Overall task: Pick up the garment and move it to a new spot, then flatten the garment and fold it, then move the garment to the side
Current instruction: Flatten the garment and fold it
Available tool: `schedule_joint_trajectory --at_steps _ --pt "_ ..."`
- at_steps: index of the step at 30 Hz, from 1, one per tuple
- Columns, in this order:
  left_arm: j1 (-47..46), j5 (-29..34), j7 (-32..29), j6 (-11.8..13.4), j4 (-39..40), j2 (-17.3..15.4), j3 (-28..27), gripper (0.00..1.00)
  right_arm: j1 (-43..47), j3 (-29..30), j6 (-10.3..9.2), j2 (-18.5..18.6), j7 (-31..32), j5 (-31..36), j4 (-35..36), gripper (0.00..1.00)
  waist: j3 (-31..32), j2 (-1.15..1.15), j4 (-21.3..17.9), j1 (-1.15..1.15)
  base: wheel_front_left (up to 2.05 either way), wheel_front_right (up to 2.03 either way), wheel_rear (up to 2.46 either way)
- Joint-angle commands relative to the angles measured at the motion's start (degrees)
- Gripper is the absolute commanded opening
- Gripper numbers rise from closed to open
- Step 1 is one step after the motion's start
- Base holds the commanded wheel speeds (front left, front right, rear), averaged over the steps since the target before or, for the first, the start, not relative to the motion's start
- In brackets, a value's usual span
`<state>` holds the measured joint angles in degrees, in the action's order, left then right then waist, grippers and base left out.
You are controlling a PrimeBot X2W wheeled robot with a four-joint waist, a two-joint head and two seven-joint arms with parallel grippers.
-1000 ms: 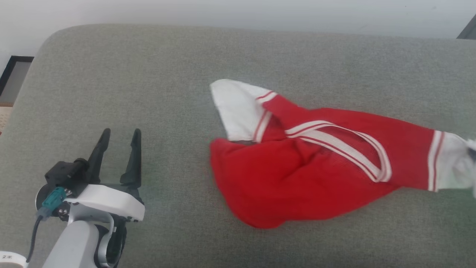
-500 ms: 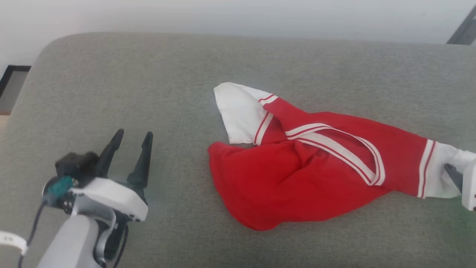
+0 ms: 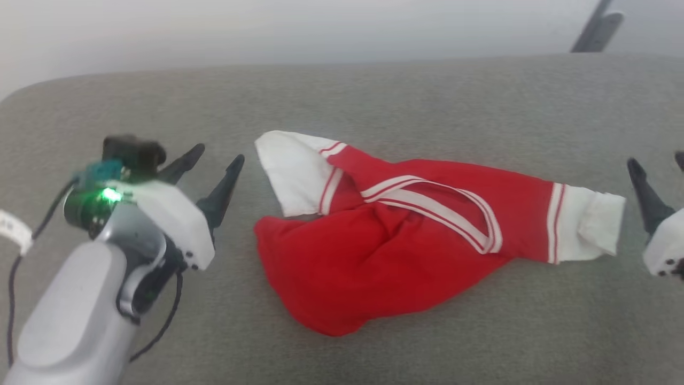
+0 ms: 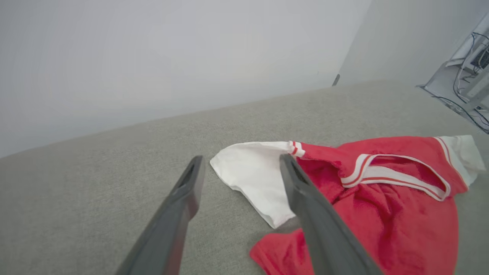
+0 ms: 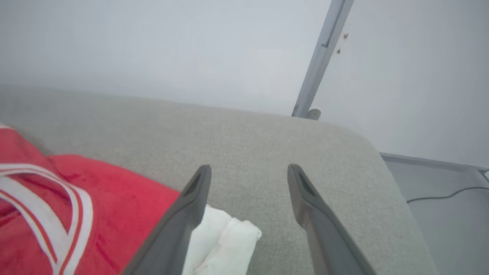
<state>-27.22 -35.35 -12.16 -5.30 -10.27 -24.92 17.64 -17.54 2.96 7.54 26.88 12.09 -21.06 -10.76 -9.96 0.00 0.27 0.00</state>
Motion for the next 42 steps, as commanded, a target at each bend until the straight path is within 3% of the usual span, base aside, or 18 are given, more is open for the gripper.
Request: schedule_joint_trajectory --at_steps 1,6,11,16,17,22,27,31,32,33,34,42 --pt "-0.8 -0.2 -0.8 -0.2 -0.1 -0.1 0.2 1.0 0.5 0.5 -0.1 -1.2 -0.9 0.5 0.6 1.0 -0.2 0.0 -1.5 0.0 0.0 0.0 0.0" --pt "-6.1 -3.2 -10.4 -0.5 -2.3 -0.8 1.6 1.0 1.3 2.4 -0.09 -8.8 -7.9 6.5 4.3 1.0 -1.0 0.0 -5.3 0.0 0.0 0.0 0.0" --pt "-9.9 -6.3 -22.4 0.9 -6.0 -1.1 3.2 1.0 2.4 2.1 -0.09 -14.6 -10.1 9.8 5.7 1.0 -1.7 0.0 -8.7 0.0 0.0 0.0 0.0" --pt "-11.6 -6.7 -33.7 2.8 -8.1 -1.9 6.3 1.0 2.4 1.5 -0.09 -16.1 -10.2 10.6 5.8 1.0 -2.3 0.0 -10.9 0.0 0.0 0.0 0.0" --pt "-11.4 -7.1 -38.4 4.3 -8.4 -2.1 7.5 1.0 2.5 1.6 -0.09 -16.3 -10.1 10.8 5.9 1.0 -2.4 0.0 -11.3 0.0 0.0 0.0 0.0" --pt "-10.1 -7.5 -48.2 7.7 -6.4 -3.0 10.0 1.0 3.0 2.0 -0.09 -16.1 -9.7 11.0 6.1 1.0 -2.8 0.0 -11.8 0.0 0.0 0.0 0.0" --pt "-8.4 -8.7 -53.9 10.6 -4.0 -3.5 10.9 1.0 2.8 2.5 -0.09 -16.5 -9.2 11.2 6.6 1.0 -3.4 0.0 -11.8 0.0 0.0 0.0 0.0" --pt "-7.2 -7.8 -53.2 10.7 -4.1 -2.9 11.9 1.0 1.9 2.4 -0.09 -16.9 -9.1 11.0 6.8 1.0 -4.1 0.0 -11.4 0.0 0.0 0.0 0.0" --pt "-7.0 -8.3 -52.4 10.4 -4.8 -2.4 11.7 0.59 1.7 2.2 -0.09 -17.0 -9.2 10.9 6.8 1.0 -4.4 0.0 -11.3 0.0 0.0 0.0 0.0" --pt "-6.8 -9.1 -51.7 10.1 -5.7 -1.7 11.4 0.07 1.6 2.0 -0.09 -17.0 -9.2 10.8 6.6 1.0 -4.6 0.0 -11.2 0.0 0.0 0.0 0.0" --pt "-6.8 -9.5 -51.3 9.7 -6.7 -1.2 11.5 0.0 1.4 1.8 -0.09 -16.9 -9.2 10.6 6.4 1.0 -4.7 0.0 -11.1 0.0 0.0 0.0 0.0" --pt "-7.8 -11.1 -50.1 8.0 -8.8 1.5 11.8 0.0 0.6 2.2 -0.09 -16.1 -8.7 10.6 7.1 1.0 -4.7 0.0 -9.9 0.0 0.0 0.0 0.0"
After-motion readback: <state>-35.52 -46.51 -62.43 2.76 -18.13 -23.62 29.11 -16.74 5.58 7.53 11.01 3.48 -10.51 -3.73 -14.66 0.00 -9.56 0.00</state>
